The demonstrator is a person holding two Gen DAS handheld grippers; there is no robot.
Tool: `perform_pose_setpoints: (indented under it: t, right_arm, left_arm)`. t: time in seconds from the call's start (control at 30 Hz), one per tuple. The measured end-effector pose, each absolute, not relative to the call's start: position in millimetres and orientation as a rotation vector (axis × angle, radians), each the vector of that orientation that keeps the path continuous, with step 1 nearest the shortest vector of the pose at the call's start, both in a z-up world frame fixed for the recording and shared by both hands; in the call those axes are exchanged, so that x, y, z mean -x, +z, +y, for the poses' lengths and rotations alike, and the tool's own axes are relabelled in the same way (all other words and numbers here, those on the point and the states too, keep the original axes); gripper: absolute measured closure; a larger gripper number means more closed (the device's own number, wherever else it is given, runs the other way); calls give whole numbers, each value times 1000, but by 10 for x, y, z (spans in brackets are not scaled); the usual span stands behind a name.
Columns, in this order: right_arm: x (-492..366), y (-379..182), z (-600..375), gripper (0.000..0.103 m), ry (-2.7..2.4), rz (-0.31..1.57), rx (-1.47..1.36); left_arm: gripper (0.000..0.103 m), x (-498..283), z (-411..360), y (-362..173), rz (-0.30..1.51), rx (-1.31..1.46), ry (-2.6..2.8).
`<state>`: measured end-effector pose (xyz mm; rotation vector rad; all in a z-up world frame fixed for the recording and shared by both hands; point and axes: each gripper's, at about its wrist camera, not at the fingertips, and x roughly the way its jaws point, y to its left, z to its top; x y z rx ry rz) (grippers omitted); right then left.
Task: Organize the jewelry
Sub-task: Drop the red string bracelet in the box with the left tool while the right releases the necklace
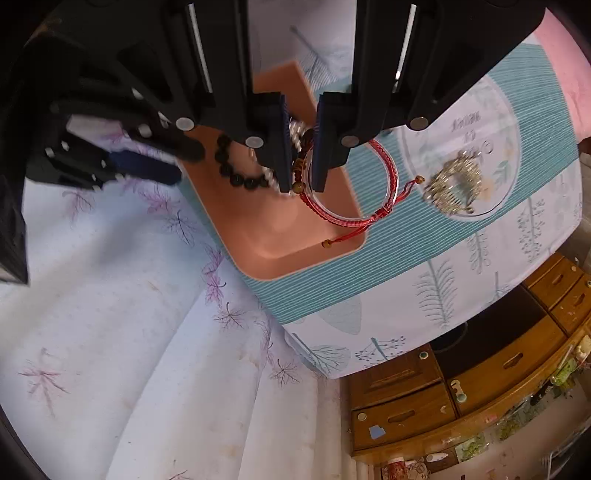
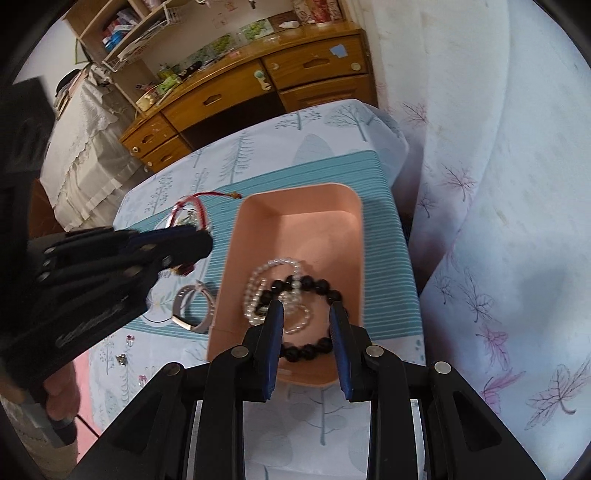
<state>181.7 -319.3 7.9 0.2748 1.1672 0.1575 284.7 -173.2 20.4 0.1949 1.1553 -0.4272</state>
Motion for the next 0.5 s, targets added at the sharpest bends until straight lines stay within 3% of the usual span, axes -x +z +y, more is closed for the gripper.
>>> perform_pose_setpoints:
  t: [0.33,0.43,0.5]
  right_arm:
    - [-1853,-96,-3282,77,141,1193,-292]
    - [-1862,-121,-3252,77,140,1198,-282]
    - [-1856,-121,-3235,77,142,1199,-276]
  left_arm:
    - [94,-3043,-1909,-186,1163,-141,-469]
    - [86,-3048,-1906,-237,1180,-136,-465]
    - [75,-3027,-1880,-231,1171,-136,-451]
